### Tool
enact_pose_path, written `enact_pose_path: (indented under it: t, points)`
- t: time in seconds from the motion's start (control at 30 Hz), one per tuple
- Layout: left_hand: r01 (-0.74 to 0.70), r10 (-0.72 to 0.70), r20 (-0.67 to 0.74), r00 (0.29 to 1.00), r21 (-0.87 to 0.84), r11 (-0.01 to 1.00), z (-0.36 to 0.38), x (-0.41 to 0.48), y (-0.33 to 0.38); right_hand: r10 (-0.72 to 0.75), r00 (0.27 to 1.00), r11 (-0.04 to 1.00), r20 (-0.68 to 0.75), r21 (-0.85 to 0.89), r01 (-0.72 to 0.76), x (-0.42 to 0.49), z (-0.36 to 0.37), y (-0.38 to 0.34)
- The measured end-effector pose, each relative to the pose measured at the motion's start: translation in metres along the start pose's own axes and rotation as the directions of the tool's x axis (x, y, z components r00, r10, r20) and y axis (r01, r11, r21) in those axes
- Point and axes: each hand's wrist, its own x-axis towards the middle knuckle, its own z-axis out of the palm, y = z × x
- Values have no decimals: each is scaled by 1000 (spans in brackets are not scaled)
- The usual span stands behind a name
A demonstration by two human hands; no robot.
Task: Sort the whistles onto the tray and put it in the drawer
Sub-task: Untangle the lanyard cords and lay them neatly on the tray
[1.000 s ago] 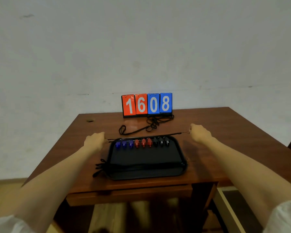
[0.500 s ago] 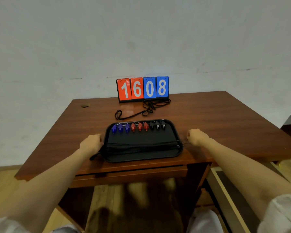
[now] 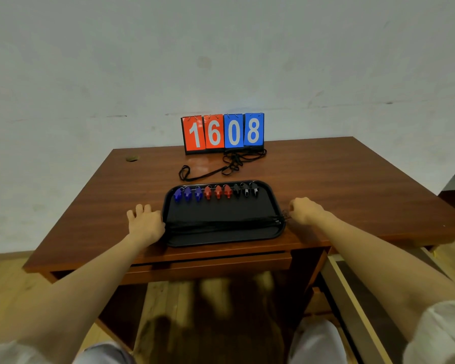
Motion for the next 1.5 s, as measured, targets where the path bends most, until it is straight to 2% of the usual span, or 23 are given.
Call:
enact_pose_path:
  t: [0.1,0.2,0.33,0.53,0.63,0.8,1.03,1.17,1.5]
  points:
    - [-42,42,-78,996,2,999,2,-3,8,-34,998,999,-53,-9,33,0,-1,-3]
    - [-170,166,-110,980,-33,985,4,-5,19,-149,982,989,-117,-2,150,1,-2,-14]
    - [-293,289,-62,955,-62,954,9,-9,37,-282,959,959,-26,-31,281,2,2,-30]
    - [-341,343,26,939,-68,938,19,-14,50,-335,935,915,115,-199,352,1,17,-43]
    - [-351,351,-13,936,-95,932,19,-14,50,-333,935,907,124,-229,353,2,23,-44]
    - [-398,389,-85,917,-170,901,10,-4,57,-376,925,905,55,-195,379,13,10,-55]
    - [-403,384,-125,915,-211,891,-23,48,87,-401,913,914,-74,-101,393,58,-25,-89]
    - [-364,336,-153,929,-221,905,-35,93,98,-372,925,928,-79,-57,368,101,-33,-104]
    - [-256,265,2,964,-250,934,-20,220,126,-309,947,948,-87,54,314,235,-17,-137]
